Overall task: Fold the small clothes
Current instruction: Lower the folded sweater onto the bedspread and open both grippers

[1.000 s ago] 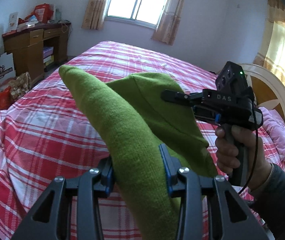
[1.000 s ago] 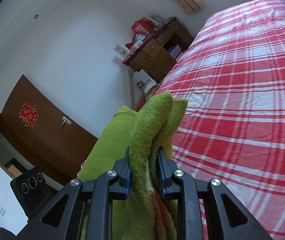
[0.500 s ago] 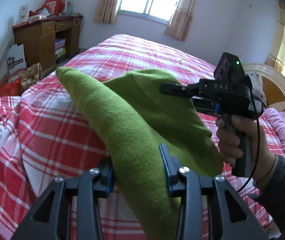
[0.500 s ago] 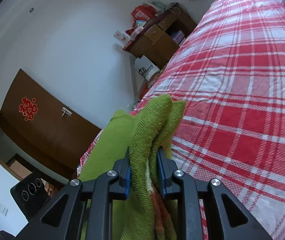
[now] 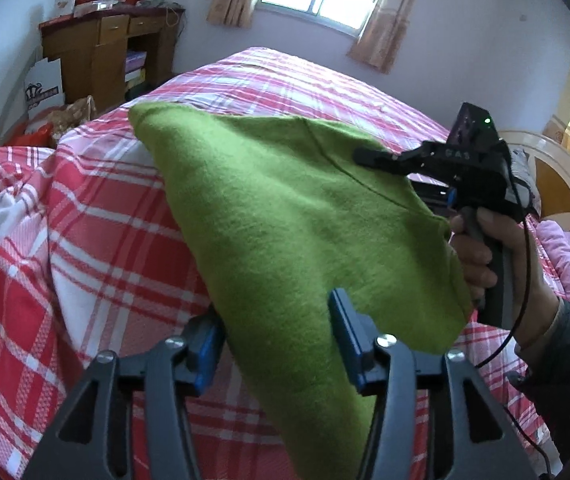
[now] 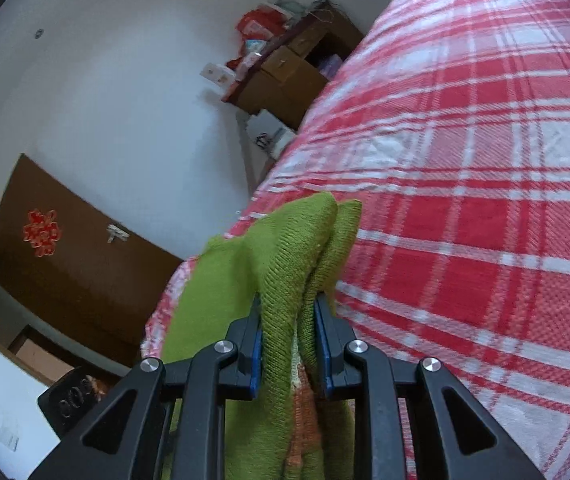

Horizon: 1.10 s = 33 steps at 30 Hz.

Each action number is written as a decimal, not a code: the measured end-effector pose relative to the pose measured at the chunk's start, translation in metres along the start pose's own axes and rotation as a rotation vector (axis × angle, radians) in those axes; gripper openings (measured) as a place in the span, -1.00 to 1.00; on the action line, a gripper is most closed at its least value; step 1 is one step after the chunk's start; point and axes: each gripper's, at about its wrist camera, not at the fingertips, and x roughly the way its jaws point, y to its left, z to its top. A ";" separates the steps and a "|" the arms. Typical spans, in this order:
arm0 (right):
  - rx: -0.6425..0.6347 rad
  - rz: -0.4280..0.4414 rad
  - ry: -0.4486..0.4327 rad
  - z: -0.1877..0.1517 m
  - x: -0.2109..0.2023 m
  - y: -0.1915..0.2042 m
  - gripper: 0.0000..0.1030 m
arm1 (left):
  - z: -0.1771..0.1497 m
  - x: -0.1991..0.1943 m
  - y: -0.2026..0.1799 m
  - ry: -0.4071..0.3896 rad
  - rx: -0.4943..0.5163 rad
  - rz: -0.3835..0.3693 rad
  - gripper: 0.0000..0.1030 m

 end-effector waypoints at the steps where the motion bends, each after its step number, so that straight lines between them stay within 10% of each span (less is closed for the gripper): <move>1: -0.001 -0.032 0.007 0.000 0.001 -0.002 -0.54 | 0.000 -0.003 -0.001 -0.006 0.002 0.001 0.06; 4: -0.001 -0.080 0.004 -0.003 -0.001 -0.004 -0.49 | 0.007 -0.021 -0.009 -0.060 0.027 0.020 0.07; 8: -0.067 -0.152 -0.075 -0.004 -0.022 0.017 -0.39 | 0.018 -0.037 -0.012 -0.169 0.054 0.106 0.55; 12: -0.209 -0.074 -0.134 -0.022 -0.048 0.064 -0.25 | 0.022 -0.009 -0.002 -0.099 0.038 0.219 0.55; 19: -0.223 -0.114 0.054 -0.063 -0.017 0.049 -0.12 | 0.013 0.012 0.024 -0.047 -0.081 0.194 0.78; 33: -0.370 -0.301 -0.314 -0.109 -0.128 0.148 0.22 | 0.010 -0.091 -0.023 -0.267 0.029 0.230 0.94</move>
